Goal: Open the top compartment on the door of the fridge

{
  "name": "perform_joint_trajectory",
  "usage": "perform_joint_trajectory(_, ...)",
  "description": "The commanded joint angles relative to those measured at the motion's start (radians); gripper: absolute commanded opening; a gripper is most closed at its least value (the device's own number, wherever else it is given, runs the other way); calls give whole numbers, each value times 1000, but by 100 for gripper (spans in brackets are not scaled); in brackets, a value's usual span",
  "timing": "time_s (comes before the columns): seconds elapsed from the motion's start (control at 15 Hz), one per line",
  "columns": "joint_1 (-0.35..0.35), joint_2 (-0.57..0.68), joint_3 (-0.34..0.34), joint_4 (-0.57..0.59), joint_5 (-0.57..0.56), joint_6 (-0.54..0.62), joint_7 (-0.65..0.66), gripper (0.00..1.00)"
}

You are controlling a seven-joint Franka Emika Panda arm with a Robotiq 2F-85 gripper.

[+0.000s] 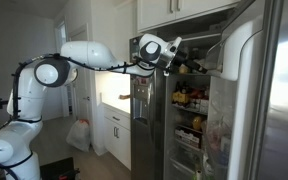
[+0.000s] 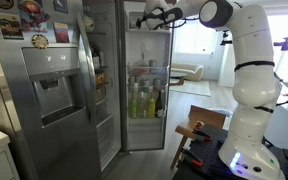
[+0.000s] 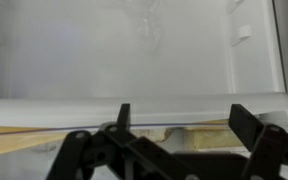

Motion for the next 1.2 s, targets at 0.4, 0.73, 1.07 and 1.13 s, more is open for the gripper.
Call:
perform_joint_trajectory(0.4, 16, -51, -14, 7, -110, 43, 60, 100)
perform_joint_trajectory(0.73, 16, -59, -14, 24, -156, 77, 68, 100)
perform_joint_trajectory(1.07, 1, -36, -6, 62, -124, 54, 43, 100)
perform_joint_trajectory(1.13, -3, -31, -6, 70, -117, 51, 42, 100)
